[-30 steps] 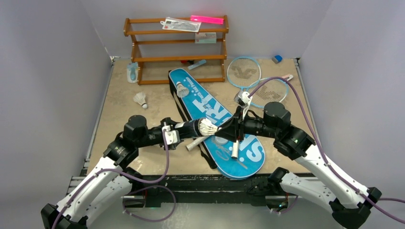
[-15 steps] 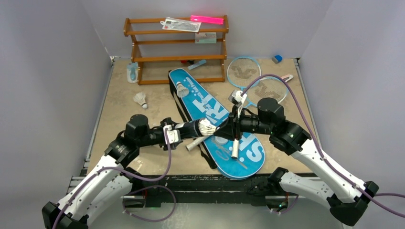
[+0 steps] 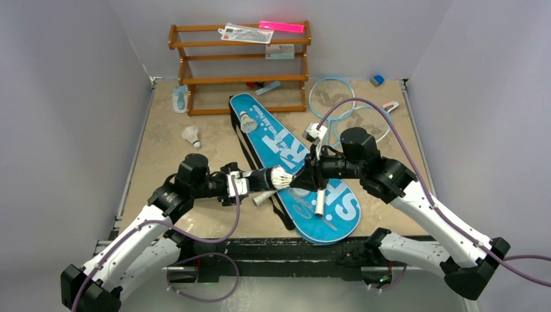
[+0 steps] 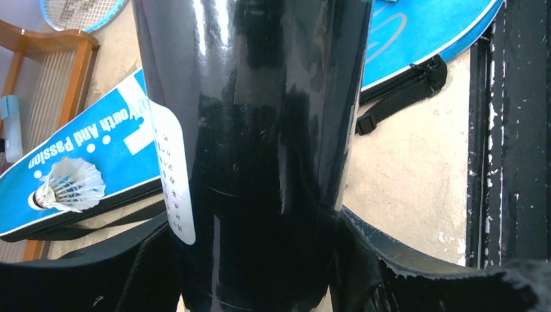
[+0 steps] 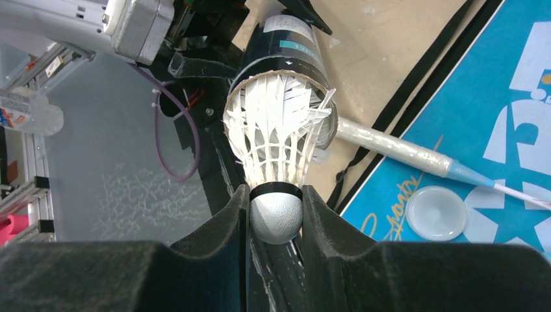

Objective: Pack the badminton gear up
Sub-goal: Place the shuttlecock at the shuttle tube.

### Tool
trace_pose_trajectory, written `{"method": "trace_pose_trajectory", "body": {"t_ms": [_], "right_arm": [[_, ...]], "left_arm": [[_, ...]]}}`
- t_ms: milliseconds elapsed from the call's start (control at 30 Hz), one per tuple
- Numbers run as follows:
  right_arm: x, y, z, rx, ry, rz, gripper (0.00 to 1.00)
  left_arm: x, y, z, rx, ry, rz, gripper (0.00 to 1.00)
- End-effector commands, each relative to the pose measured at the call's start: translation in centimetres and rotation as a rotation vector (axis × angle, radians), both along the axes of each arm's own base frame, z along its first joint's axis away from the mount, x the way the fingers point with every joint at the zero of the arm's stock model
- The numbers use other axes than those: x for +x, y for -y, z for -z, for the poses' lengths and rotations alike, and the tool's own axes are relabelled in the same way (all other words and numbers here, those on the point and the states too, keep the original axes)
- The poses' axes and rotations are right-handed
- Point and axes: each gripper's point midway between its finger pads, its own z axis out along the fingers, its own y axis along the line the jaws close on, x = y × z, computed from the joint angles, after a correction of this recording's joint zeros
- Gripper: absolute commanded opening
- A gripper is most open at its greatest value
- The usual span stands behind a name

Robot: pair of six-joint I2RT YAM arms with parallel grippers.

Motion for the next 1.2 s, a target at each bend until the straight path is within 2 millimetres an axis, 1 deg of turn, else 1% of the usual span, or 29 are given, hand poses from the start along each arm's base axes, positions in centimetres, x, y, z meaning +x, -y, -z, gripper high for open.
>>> {"method": "trace_pose_trajectory", "body": {"t_ms": [0, 100, 233, 400, 600, 800, 1033, 1167], "right_arm": [[-1.1, -0.1, -0.9, -0.019, -0.020, -0.063, 0.06], [-0.9, -0.1, -0.9, -0.043, -0.043, -0.064, 0.07], [-0.8, -0.1, -0.8, -0.073, -0.065, -0.065, 0.07], [-0.8, -0.6, -1.4, -0.058, -0.076, -0.079, 0.09], [-0.1, -1.7, -1.2, -0.063, -0.103, -0.091, 0.10], [0.5, -2.4, -1.2, -0.047, -0.109, -0.088, 0.12], [0.8, -3.5, -1.2, -0.014, -0.143, -0.095, 0.12], [1.0, -4.0, -1.1, -0.015, -0.171, -0.097, 0.13]], "left_arm": [[1.2, 0.1, -1.8, 0.016, 0.081, 0.001, 0.26], [1.4, -0.1, -1.1, 0.050, 0.067, -0.011, 0.26], [1.4, -0.1, -1.0, 0.057, 0.060, -0.011, 0.26], [1.3, -0.1, -0.5, 0.069, 0.041, -0.009, 0.26], [1.0, 0.1, -0.8, 0.052, 0.045, 0.007, 0.26], [0.4, 0.4, -1.5, 0.020, 0.071, 0.034, 0.25], [0.3, 0.7, -1.2, 0.019, 0.046, 0.050, 0.25], [0.5, 0.5, -0.6, 0.045, 0.032, 0.035, 0.25]]}}
